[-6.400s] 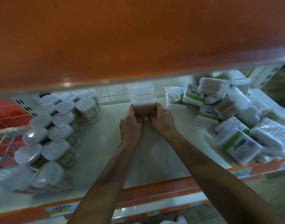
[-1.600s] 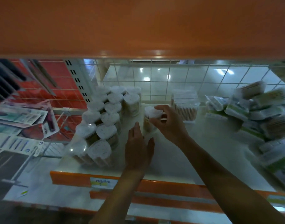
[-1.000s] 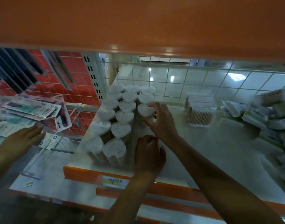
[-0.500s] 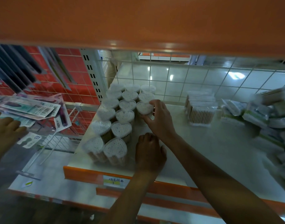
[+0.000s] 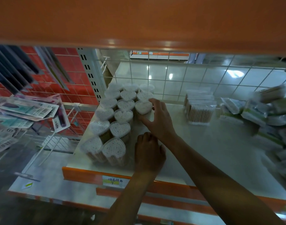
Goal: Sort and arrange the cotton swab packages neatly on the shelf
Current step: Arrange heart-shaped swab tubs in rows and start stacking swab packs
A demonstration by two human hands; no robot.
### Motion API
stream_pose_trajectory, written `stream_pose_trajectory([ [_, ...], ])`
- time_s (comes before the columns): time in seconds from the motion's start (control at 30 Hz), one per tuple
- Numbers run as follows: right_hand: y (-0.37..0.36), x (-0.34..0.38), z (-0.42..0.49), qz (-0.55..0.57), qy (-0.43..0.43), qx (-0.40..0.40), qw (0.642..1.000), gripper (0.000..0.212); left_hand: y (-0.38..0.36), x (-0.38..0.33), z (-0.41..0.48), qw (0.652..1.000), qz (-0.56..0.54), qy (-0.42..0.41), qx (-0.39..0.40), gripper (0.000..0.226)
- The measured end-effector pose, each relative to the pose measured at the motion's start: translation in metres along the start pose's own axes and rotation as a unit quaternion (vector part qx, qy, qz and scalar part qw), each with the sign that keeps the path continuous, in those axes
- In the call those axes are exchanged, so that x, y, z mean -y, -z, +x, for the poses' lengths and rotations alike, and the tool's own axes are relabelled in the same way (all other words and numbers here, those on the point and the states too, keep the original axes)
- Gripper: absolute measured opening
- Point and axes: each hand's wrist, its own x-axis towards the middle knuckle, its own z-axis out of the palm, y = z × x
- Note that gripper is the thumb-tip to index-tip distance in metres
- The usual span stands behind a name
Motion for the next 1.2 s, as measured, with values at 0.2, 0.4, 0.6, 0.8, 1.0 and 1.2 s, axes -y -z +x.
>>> stream_pose_trajectory([
  [0.2,0.017,-0.008,-0.016,-0.034,-0.029,0.001,0.999,0.057,-0.001,-0.002,0.004,1.000,-0.020,0.020,0.013,0.025],
  [0.4,0.048,-0.024,-0.039,-0.098,-0.061,0.005,0.993,0.037,-0.010,-0.011,0.011,1.000,-0.005,-0.014,-0.008,0.029],
  [0.6,0.076,-0.038,-0.063,-0.136,-0.076,0.001,0.988,0.033,-0.018,-0.039,0.014,0.998,-0.022,-0.057,-0.007,0.043],
  [0.8,0.107,-0.051,-0.085,-0.186,-0.083,-0.019,0.979,0.034,-0.034,-0.072,0.014,0.995,-0.016,-0.101,-0.002,0.049],
  [1.0,0.137,-0.061,-0.101,-0.224,-0.100,-0.049,0.968,0.040,-0.048,-0.108,0.011,0.991,-0.046,-0.121,0.031,0.043],
  [1.2,0.169,-0.067,-0.120,-0.250,-0.124,-0.113,0.954,0.037,-0.058,-0.140,0.001,0.984,-0.067,-0.158,0.051,0.044],
])
